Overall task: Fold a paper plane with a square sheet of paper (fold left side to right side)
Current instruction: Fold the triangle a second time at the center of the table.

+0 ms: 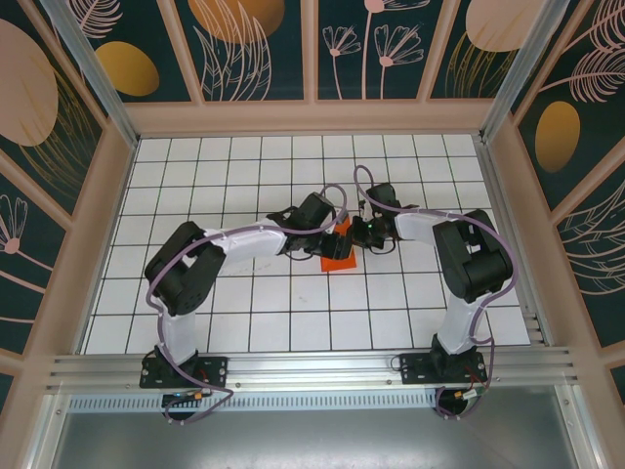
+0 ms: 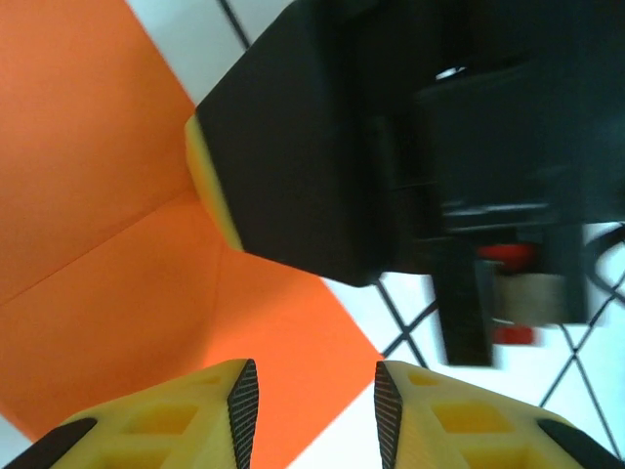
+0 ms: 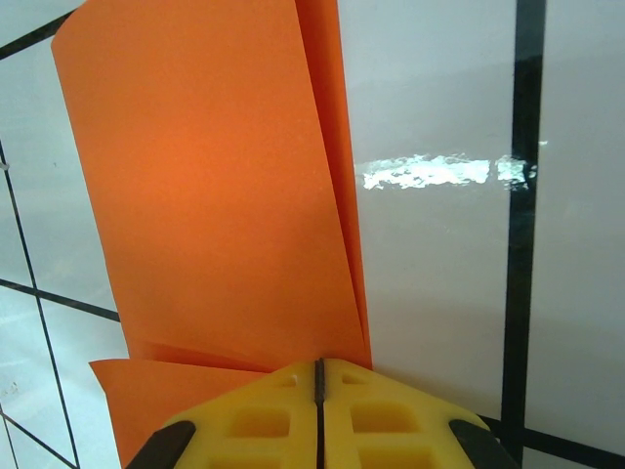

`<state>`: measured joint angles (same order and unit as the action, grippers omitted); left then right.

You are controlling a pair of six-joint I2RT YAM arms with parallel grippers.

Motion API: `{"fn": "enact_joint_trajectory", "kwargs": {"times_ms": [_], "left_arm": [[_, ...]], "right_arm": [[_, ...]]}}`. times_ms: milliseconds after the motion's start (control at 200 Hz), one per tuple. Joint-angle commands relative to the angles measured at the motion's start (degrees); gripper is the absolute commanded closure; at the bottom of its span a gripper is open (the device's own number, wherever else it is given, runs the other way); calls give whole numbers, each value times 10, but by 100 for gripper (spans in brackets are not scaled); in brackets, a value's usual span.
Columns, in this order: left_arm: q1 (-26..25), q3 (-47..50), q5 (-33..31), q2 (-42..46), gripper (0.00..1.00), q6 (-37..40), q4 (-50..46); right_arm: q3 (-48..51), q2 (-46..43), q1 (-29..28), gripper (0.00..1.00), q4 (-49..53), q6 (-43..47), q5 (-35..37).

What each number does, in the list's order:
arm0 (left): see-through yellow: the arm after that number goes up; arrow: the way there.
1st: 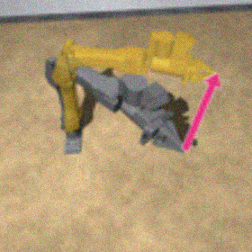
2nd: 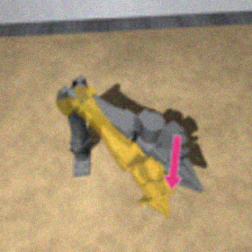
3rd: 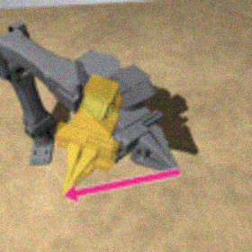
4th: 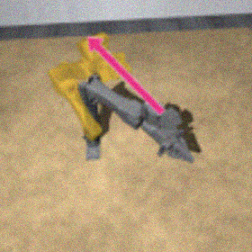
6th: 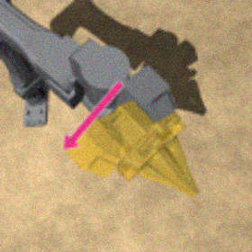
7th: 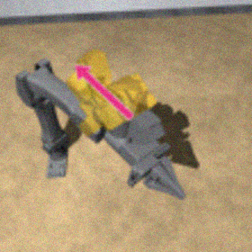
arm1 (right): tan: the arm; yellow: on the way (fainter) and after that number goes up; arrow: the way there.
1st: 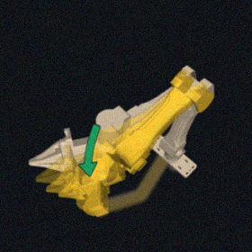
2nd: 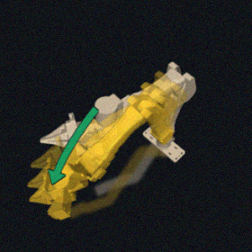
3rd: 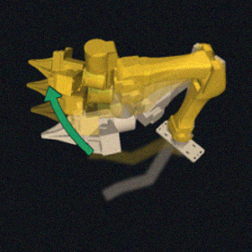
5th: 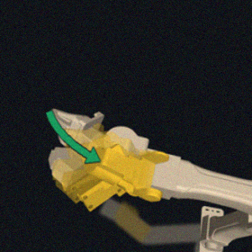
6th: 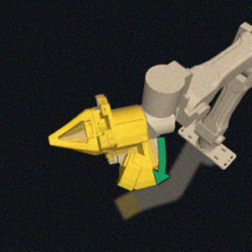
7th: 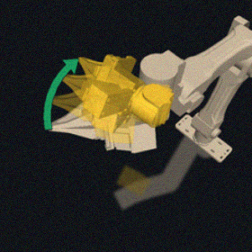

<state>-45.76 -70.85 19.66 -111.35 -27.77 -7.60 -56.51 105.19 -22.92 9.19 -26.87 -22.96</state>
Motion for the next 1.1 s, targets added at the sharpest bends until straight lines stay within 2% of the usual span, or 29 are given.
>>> {"fn": "enact_joint_trajectory", "kwargs": {"times_ms": [0,90,420,856,1096], "left_arm": [[3,-12,-9,-26,61,18,-14],[3,-12,-26,-41,61,20,-14],[5,12,-18,-54,61,26,-23],[-9,129,45,20,66,63,-28],[-18,161,40,36,66,61,-33]], "right_arm": [[10,26,-2,91,2,4,9],[9,29,-5,91,2,5,10],[3,34,-7,91,11,9,18],[-3,39,-6,91,18,10,22],[-2,41,-6,91,19,10,22]]}}
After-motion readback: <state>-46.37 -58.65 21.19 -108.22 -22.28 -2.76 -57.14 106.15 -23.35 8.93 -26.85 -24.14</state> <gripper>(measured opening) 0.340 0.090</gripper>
